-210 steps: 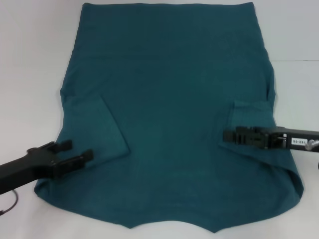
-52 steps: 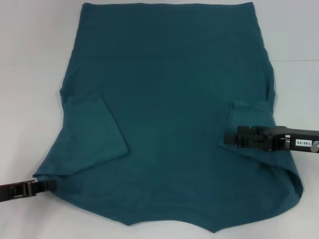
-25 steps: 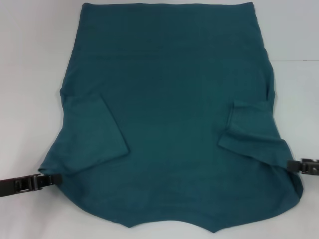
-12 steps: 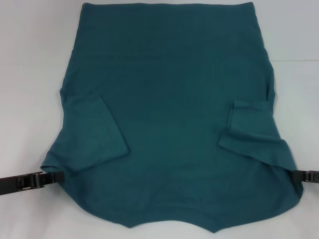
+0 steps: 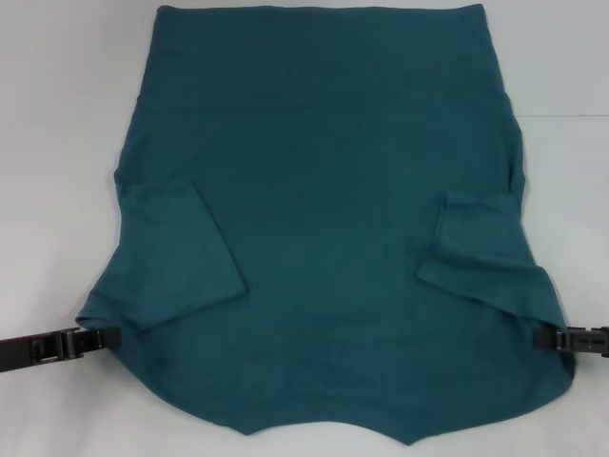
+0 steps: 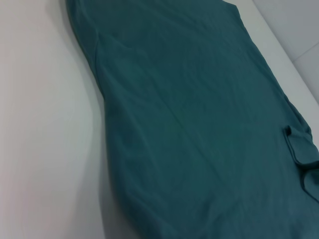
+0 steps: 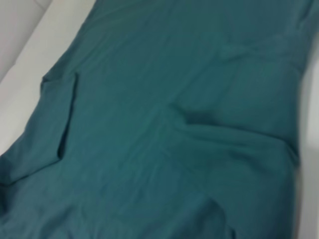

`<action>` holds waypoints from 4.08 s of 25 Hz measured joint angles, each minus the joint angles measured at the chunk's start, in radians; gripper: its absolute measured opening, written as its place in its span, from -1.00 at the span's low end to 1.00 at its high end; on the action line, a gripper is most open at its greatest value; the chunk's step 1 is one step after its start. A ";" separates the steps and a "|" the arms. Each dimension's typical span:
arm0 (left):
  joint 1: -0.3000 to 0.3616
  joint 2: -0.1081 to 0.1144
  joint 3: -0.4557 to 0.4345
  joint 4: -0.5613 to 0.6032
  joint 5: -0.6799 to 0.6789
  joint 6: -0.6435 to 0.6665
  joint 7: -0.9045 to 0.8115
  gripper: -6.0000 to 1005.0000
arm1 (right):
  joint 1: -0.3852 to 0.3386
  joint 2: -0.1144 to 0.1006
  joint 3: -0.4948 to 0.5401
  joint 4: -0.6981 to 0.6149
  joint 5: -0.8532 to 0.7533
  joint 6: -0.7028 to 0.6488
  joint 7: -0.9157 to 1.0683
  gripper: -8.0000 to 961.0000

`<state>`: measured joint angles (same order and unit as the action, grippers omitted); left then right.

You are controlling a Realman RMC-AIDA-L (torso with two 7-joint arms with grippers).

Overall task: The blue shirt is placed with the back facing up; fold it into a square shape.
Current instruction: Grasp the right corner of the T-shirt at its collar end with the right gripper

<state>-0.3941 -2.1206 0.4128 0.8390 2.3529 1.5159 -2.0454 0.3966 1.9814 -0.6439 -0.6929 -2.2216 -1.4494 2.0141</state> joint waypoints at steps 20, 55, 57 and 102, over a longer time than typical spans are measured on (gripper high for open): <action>-0.002 0.002 -0.002 0.000 0.000 -0.006 0.002 -0.98 | 0.036 0.012 -0.013 0.007 -0.019 -0.041 0.017 0.87; -0.020 0.005 -0.002 -0.002 -0.003 -0.027 -0.005 -0.98 | 0.120 0.000 -0.029 0.040 -0.144 -0.126 0.116 0.86; -0.021 0.005 -0.002 -0.003 -0.003 -0.029 -0.005 -0.98 | 0.125 -0.001 -0.030 0.039 -0.152 -0.130 0.120 0.86; -0.037 0.008 -0.011 -0.011 -0.005 -0.044 -0.008 -0.98 | 0.145 -0.013 -0.036 0.047 -0.156 -0.144 0.265 0.86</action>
<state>-0.4310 -2.1123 0.4023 0.8283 2.3484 1.4721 -2.0537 0.5419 1.9680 -0.6799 -0.6458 -2.3777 -1.5938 2.2792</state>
